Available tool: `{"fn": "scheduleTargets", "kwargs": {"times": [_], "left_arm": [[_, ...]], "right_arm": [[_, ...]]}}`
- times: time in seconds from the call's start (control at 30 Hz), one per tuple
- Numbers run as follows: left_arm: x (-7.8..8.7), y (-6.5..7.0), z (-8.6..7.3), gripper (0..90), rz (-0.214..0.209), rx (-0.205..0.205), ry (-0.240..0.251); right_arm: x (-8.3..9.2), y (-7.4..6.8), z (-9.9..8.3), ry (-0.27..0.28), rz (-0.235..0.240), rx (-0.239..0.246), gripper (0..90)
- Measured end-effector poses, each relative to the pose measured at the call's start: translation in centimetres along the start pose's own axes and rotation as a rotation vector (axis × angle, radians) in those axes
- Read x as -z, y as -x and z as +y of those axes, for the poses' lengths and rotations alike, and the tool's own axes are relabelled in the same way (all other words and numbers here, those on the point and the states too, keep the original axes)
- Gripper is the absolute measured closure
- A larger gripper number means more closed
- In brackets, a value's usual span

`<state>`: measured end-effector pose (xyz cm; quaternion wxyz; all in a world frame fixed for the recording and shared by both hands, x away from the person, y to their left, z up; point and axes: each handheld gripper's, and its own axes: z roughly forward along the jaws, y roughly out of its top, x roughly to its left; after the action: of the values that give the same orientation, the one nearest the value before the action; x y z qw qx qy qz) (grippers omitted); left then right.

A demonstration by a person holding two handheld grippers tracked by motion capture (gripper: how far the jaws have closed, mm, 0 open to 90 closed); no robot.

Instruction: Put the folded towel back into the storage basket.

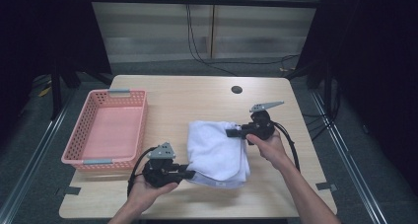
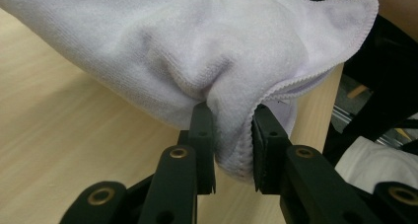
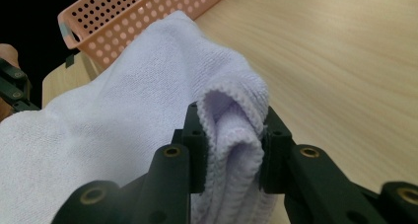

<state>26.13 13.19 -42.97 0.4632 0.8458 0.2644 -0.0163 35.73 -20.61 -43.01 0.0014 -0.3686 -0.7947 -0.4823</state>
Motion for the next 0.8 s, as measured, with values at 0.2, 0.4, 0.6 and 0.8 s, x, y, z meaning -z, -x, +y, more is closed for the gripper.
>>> {"fn": "scheduleTargets", "kwargs": {"times": [0.2, 0.4, 0.6, 0.8], "left_arm": [[2.1, -1.2, 0.5, 74.7, 0.021, 0.019, 0.047], [3.5, -1.9, 0.6, 74.7, 0.045, 0.025, 0.068], [4.9, -2.8, 0.6, 74.7, 0.065, 0.042, 0.086], [6.7, -3.7, 0.6, 74.9, 0.102, 0.054, 0.095]], "right_arm": [[-1.4, -0.3, 2.5, 0.017, 0.028, 0.015, 71.2], [-2.3, -0.5, 4.2, 0.022, 0.050, 0.031, 71.2], [-3.4, -1.0, 6.1, 0.025, 0.071, 0.044, 71.2], [-5.0, -1.1, 7.5, 0.028, 0.101, 0.044, 71.3]]}}
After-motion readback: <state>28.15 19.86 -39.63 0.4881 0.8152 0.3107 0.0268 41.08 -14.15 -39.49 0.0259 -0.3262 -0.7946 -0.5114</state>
